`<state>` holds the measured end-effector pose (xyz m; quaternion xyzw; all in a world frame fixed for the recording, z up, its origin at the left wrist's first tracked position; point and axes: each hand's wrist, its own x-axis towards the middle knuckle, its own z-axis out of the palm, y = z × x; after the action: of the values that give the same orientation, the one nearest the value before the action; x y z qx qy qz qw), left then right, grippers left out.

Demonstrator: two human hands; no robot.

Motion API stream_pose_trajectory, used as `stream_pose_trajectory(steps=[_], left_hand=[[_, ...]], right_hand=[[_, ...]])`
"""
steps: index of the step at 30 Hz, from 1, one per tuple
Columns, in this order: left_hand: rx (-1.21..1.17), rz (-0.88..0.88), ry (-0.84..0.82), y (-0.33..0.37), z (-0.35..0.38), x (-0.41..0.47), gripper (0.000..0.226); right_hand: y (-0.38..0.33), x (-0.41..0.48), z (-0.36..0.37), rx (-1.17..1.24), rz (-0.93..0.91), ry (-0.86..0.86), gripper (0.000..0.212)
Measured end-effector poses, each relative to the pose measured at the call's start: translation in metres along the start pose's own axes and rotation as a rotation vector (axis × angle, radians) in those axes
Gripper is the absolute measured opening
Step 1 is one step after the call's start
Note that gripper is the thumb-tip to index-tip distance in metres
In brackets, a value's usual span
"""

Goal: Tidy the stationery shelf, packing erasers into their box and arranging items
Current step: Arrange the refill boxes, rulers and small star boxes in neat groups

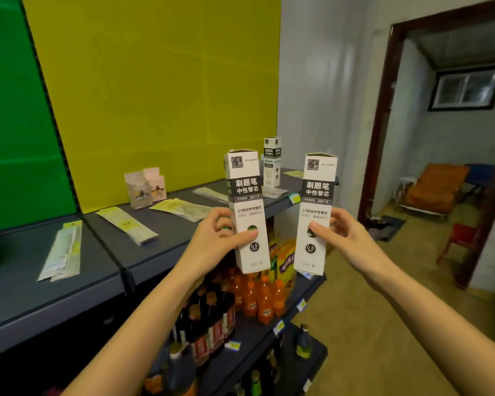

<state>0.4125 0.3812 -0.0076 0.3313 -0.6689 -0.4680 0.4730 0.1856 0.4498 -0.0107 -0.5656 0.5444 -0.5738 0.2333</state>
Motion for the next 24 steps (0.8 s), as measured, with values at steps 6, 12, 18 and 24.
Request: stream_pose_trajectory(steps=[6,12,18,24], left_hand=[[0.089,0.058,0.032,-0.021,0.055,0.082,0.043],[0.11,0.094,0.088,-0.033,0.098,0.188,0.045],[0.161,0.122,0.159,-0.048,0.129,0.283,0.048],[0.235,0.078,0.217,-0.077,0.149,0.344,0.052]], right_hand=[[0.045,0.064,-0.046,-0.042,-0.004,0.01,0.043],[0.079,0.161,-0.082,-0.069,-0.023,-0.008,0.04],[0.101,0.255,-0.111,-0.093,-0.081,-0.03,0.036],[0.142,0.332,-0.114,-0.02,-0.048,-0.066,0.04]])
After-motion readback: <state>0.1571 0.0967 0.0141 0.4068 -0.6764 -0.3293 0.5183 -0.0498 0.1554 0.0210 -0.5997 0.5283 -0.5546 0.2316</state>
